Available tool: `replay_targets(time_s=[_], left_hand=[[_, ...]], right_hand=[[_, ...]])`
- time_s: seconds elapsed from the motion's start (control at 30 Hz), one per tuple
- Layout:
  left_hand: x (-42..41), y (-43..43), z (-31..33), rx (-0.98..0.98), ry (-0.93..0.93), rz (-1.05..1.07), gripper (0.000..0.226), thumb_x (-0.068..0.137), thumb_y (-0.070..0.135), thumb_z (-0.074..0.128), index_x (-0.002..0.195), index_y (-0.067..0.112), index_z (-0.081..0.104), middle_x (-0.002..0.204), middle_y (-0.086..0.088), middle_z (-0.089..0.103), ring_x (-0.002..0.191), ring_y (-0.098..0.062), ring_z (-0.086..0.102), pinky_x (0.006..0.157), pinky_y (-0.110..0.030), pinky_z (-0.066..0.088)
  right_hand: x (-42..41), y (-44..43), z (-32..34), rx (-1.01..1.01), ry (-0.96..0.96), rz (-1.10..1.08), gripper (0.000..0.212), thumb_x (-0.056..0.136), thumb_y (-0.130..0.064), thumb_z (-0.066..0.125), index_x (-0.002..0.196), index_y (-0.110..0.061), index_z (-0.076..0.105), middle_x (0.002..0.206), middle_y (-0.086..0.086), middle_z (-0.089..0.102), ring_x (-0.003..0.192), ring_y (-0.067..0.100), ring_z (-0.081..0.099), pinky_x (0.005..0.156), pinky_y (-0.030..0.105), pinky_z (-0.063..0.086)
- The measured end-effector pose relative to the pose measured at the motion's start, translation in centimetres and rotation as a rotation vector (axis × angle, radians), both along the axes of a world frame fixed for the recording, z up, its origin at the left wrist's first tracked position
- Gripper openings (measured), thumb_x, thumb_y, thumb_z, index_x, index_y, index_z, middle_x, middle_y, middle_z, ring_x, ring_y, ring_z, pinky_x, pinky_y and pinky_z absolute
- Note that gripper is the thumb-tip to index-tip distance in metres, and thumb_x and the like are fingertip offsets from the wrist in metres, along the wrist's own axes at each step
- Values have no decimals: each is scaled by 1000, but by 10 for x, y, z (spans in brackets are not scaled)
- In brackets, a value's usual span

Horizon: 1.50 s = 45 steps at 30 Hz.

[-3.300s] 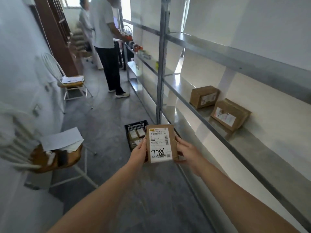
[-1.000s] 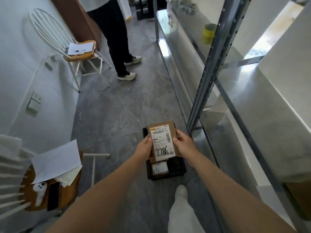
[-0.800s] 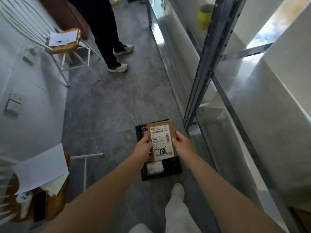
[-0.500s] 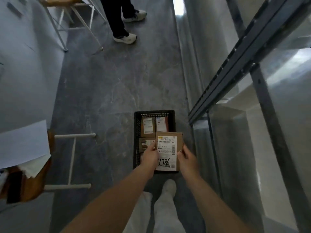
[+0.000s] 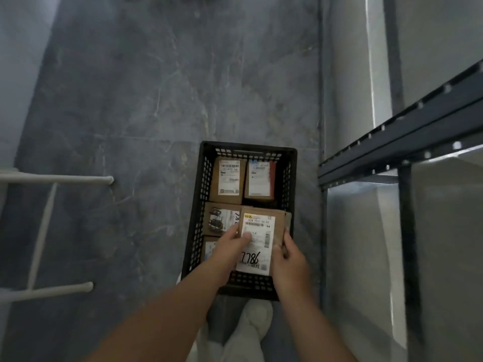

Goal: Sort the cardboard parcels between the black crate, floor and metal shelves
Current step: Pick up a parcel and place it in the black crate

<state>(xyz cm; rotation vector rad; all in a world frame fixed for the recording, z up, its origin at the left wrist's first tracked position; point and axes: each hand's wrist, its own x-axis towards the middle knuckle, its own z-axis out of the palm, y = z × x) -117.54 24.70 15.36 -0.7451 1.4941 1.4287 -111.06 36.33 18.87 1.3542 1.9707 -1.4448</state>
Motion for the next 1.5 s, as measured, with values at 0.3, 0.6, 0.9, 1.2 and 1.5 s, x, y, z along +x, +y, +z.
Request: replay_targets(time_s=[0.3, 0.6, 0.9, 1.2, 1.5], left_hand=[[-19, 15, -125, -40, 68, -42, 24, 98, 23, 56, 121, 28, 60, 112, -4, 70, 100, -23, 68, 87, -44, 56], [-8, 29, -177, -70, 162, -50, 39, 94, 9, 60, 131, 19, 53, 117, -4, 68, 101, -18, 67, 82, -32, 57], [-1, 42, -189, -272, 330, -91, 68, 80, -12, 65, 138, 16, 46, 126, -3, 56, 111, -16, 59, 88, -25, 55], [1, 48, -204, -549, 301, -235, 14, 86, -3, 62, 92, 8, 54, 82, -1, 57, 73, -13, 55, 53, -19, 38], [6, 41, -195, -489, 269, -395, 11, 93, 7, 57, 102, 8, 61, 94, -2, 61, 85, -14, 56, 66, -19, 42]], right_hand=[[-11, -10, -122, 168, 23, -9, 52, 103, -23, 44, 151, -38, 30, 130, -7, 60, 101, 7, 61, 71, 9, 46], [-16, -1, -190, 349, -32, 125, 42, 103, -21, 44, 146, -23, 45, 123, 2, 64, 103, 17, 63, 89, 37, 55], [-46, 9, -195, 420, -418, 636, 63, 99, -8, 47, 149, 4, 11, 145, 19, 27, 120, 27, 49, 89, 30, 50], [7, -17, -213, 356, -384, 916, 96, 92, -10, 61, 155, -14, -11, 160, 14, -23, 143, 27, 20, 110, 38, 38], [-17, -1, -213, 255, -469, 953, 80, 93, -21, 53, 157, -28, 6, 164, 4, -12, 147, 26, 4, 114, 45, 27]])
